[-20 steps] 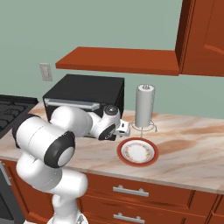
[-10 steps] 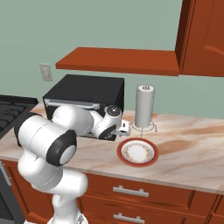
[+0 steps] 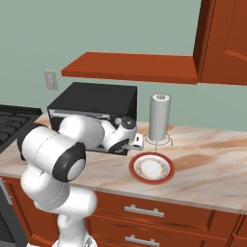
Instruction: Pick up the bagel from the plate, place it on the toaster oven rack, close the door, and set the timer.
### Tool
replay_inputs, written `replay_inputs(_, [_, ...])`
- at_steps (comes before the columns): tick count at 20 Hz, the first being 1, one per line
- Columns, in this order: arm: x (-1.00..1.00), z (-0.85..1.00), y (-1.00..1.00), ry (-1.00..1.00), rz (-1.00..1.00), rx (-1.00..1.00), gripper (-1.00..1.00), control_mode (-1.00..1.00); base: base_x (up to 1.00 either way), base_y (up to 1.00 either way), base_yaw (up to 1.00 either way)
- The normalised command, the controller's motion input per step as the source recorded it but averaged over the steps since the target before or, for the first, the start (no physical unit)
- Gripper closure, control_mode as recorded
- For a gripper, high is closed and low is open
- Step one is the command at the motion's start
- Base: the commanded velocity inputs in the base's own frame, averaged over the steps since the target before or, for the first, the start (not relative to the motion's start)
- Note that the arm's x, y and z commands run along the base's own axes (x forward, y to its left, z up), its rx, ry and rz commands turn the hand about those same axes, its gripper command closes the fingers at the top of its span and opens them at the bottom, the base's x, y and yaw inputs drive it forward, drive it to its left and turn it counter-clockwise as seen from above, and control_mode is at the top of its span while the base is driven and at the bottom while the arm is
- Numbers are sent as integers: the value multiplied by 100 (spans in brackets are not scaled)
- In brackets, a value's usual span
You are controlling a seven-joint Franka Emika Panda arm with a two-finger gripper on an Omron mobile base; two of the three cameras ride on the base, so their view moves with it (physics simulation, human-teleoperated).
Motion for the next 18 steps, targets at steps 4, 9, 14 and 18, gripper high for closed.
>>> replay_inputs(4, [4, -28, -4, 11, -1, 14, 100, -100, 0, 0, 0])
replay_inputs(9, [4, -31, -16, 13, 0, 16, 100, -100, 0, 0, 0])
replay_inputs(14, [5, -34, -28, 13, 0, 19, 100, -100, 0, 0, 0])
replay_inputs(18, [10, -36, -45, 13, 0, 21, 100, -100, 0, 0, 0])
